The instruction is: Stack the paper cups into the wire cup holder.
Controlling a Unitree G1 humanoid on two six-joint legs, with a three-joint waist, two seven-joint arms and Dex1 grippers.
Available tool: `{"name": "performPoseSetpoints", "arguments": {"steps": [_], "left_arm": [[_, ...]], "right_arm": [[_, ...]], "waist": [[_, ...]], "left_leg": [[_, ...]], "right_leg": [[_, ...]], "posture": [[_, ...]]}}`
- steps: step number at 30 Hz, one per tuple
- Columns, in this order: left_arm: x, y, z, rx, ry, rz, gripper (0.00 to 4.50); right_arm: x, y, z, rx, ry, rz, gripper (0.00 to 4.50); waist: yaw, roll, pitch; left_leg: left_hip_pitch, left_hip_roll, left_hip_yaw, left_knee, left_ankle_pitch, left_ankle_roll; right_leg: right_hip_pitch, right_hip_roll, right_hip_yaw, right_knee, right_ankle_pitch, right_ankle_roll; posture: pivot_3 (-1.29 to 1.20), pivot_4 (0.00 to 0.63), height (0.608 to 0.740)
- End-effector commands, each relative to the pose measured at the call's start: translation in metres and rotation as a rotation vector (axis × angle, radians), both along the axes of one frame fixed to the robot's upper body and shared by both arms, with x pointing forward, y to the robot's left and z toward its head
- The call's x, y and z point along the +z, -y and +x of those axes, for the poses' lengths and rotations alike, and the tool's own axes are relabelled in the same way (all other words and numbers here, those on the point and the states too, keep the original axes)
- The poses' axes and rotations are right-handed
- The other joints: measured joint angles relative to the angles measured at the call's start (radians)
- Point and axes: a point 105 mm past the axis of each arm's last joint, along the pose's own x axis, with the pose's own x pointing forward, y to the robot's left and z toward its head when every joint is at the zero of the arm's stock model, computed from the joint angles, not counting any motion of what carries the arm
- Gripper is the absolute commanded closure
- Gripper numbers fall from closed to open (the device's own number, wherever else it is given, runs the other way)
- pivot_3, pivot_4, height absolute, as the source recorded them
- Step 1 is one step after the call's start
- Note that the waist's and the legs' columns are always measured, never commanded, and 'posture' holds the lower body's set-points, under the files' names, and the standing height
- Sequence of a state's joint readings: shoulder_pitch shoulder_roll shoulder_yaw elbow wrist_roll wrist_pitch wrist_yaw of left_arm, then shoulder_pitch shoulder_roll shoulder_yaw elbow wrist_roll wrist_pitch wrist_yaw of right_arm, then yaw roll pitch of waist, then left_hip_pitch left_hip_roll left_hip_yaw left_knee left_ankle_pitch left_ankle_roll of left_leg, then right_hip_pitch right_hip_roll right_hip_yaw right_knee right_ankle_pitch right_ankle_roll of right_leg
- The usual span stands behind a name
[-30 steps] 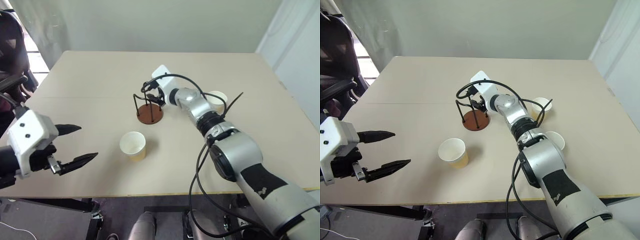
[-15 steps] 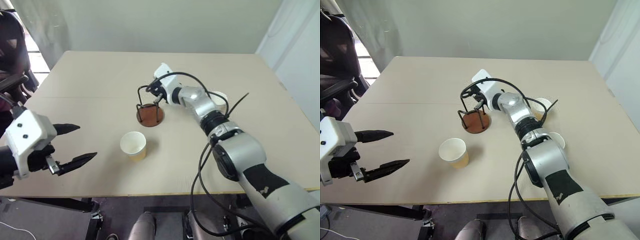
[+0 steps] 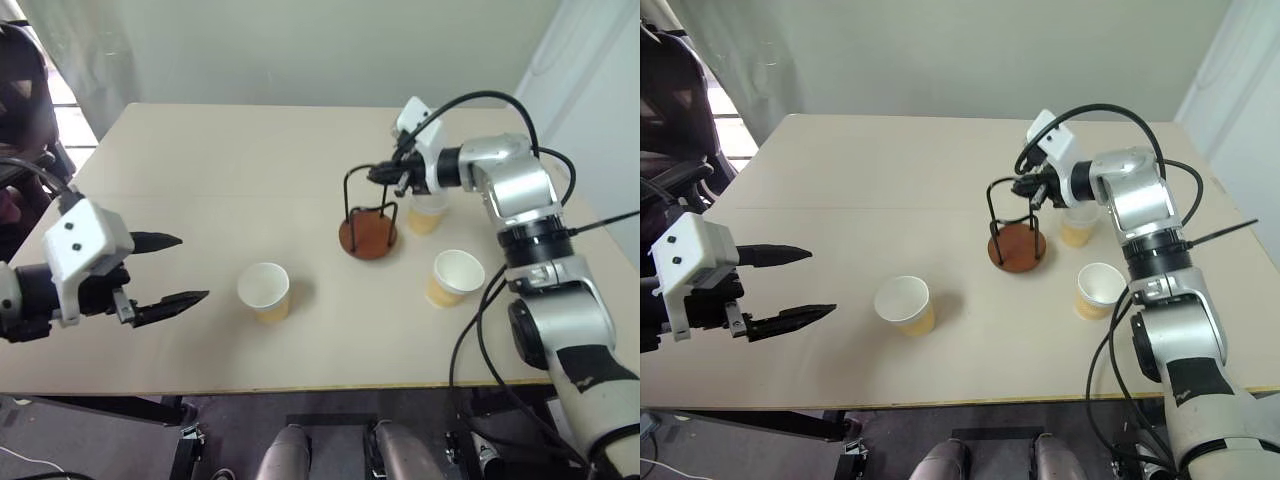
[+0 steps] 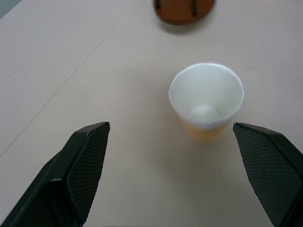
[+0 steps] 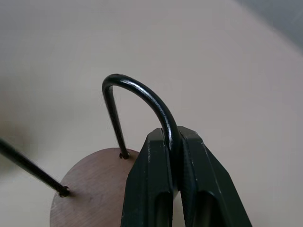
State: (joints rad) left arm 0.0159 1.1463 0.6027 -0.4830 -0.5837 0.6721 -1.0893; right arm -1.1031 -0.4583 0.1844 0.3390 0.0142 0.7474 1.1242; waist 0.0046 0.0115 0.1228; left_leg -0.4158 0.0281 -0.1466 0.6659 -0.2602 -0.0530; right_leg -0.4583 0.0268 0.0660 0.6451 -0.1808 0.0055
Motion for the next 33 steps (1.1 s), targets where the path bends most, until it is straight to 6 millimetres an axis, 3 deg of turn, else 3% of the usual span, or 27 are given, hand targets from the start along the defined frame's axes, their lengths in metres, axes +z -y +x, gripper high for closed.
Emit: {"name": "performPoseSetpoints", "arguments": {"steps": [1,5,13,23,33], "left_arm": [[0.005,0.003,0.006,-0.030,0.025,0.025,0.00],[0.004,0.004,0.009,-0.048,0.019,0.024,0.00],[0.004,0.005,0.010,-0.059,0.014,0.027,0.00],[0.007,0.004,0.013,-0.064,0.022,0.042,0.00],[0.014,0.003,0.015,-0.069,0.044,0.063,0.00]], "right_arm": [[0.002,-0.013,-0.032,0.075,-0.107,0.027,4.47],[-0.017,-0.018,-0.054,0.077,-0.184,0.029,4.47],[-0.034,-0.029,-0.082,0.076,-0.181,0.061,4.47],[-0.046,-0.045,-0.085,0.018,-0.170,0.123,4.47],[-0.053,-0.042,-0.083,0.019,-0.162,0.074,4.47]], "waist": [[-0.001,0.000,0.000],[-0.004,0.000,0.000],[-0.004,0.000,0.000],[-0.003,-0.001,0.000],[-0.001,-0.001,0.000]], "left_leg": [[0.000,0.001,0.000,0.000,0.001,-0.002],[0.002,0.004,-0.001,-0.002,0.003,-0.005],[0.009,0.004,-0.002,-0.001,0.005,-0.003],[0.011,0.005,-0.002,-0.002,0.006,-0.001],[0.011,0.005,-0.002,-0.003,0.006,-0.002]], "right_leg": [[0.000,0.001,0.000,0.000,0.001,-0.001],[0.000,0.007,-0.001,0.000,0.002,-0.005],[0.006,0.008,-0.001,0.001,-0.002,-0.015],[0.008,0.010,0.000,0.001,-0.001,-0.017],[0.007,0.011,0.001,0.001,-0.002,-0.019]], "posture": [[0.00,0.150,0.740],[0.00,0.150,0.740],[0.00,0.150,0.740],[0.00,0.150,0.740],[0.00,0.150,0.740]]}}
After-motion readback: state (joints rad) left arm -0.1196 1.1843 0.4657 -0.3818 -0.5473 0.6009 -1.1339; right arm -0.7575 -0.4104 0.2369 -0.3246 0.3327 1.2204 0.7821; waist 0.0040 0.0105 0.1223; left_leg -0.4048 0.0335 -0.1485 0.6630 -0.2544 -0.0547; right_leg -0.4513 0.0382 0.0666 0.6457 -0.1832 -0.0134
